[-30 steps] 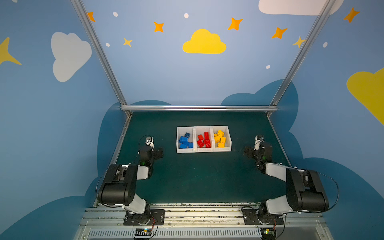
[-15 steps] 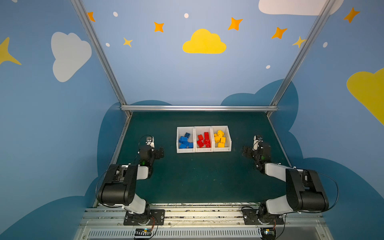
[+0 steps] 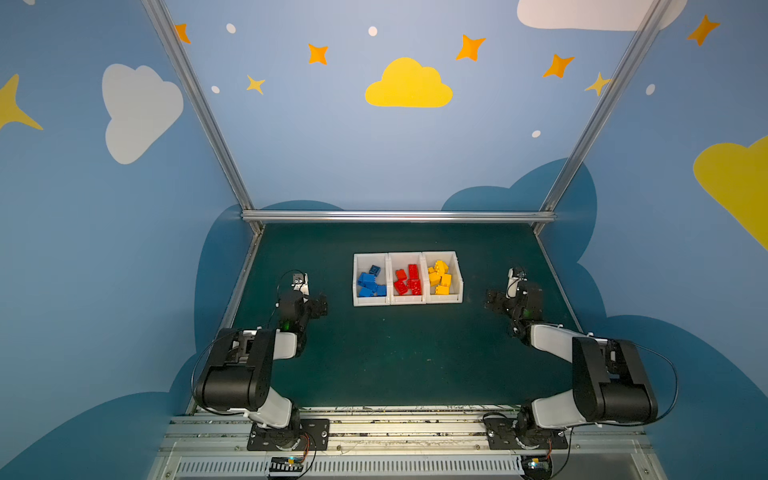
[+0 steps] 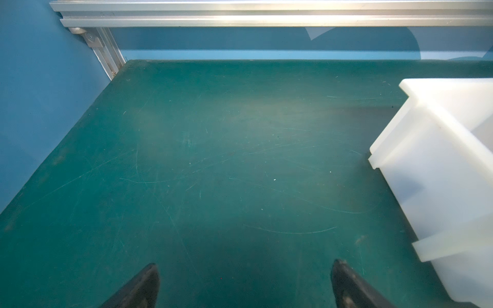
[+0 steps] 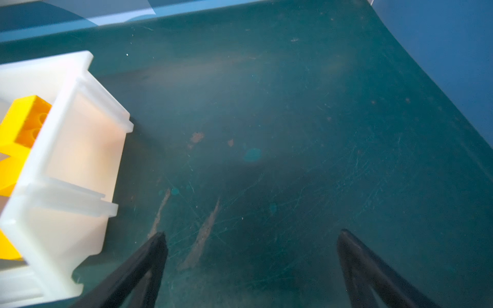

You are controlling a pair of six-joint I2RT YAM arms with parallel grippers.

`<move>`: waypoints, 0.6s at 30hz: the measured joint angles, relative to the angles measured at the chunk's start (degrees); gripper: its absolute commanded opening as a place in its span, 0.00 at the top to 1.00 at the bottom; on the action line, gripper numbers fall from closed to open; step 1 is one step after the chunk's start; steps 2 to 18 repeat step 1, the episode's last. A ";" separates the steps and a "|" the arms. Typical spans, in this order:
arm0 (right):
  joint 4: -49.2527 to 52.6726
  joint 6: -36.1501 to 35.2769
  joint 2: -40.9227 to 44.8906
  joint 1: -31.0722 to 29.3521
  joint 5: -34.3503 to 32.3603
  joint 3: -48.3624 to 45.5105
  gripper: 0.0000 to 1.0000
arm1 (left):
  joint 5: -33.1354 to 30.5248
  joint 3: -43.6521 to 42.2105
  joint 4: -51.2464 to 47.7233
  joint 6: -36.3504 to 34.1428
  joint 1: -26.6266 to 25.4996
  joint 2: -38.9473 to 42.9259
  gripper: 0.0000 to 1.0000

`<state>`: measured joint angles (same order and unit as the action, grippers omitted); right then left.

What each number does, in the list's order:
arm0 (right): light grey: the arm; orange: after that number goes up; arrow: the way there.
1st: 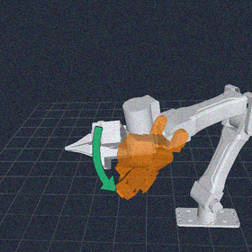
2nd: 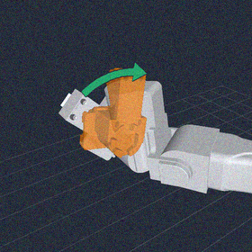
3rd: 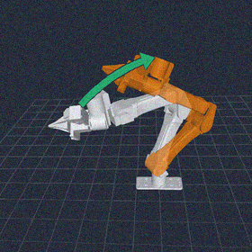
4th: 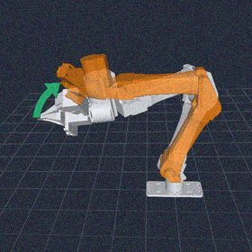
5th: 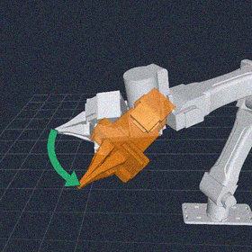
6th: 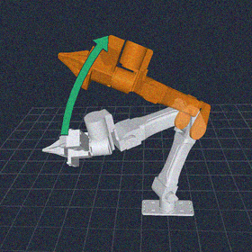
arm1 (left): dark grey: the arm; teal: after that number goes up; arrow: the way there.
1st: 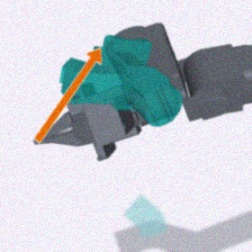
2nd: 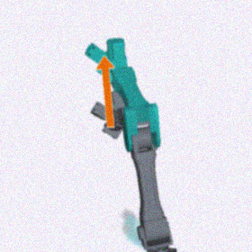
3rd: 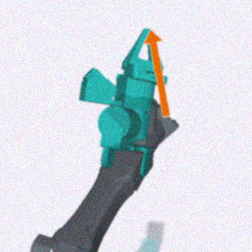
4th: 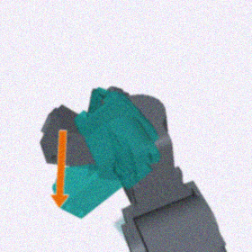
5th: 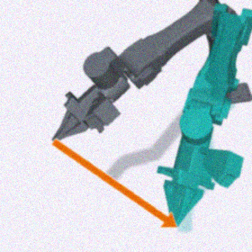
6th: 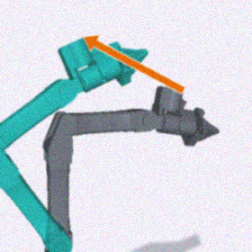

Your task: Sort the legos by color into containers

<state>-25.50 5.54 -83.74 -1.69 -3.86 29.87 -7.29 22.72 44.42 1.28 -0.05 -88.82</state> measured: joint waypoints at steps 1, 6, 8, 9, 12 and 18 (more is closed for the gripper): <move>0.02 0.00 0.00 0.00 0.00 0.00 0.01 | 0.00 0.00 0.00 0.00 0.00 0.00 0.00; 0.02 0.00 0.00 0.00 0.00 0.00 0.01 | 0.00 0.00 0.00 0.00 0.00 0.00 0.00; 0.02 0.00 0.00 0.00 0.00 0.00 0.01 | 0.00 0.00 0.00 0.00 0.00 0.00 0.00; 0.02 0.00 0.00 0.00 0.00 0.00 0.01 | 0.00 0.00 0.00 0.00 0.00 0.00 0.00; 0.02 0.00 0.00 0.00 0.00 0.00 0.01 | 0.00 0.00 0.00 0.00 0.00 0.00 0.00; 0.02 0.00 0.00 0.00 0.00 0.00 0.01 | 0.00 0.00 0.00 0.00 0.00 0.00 0.00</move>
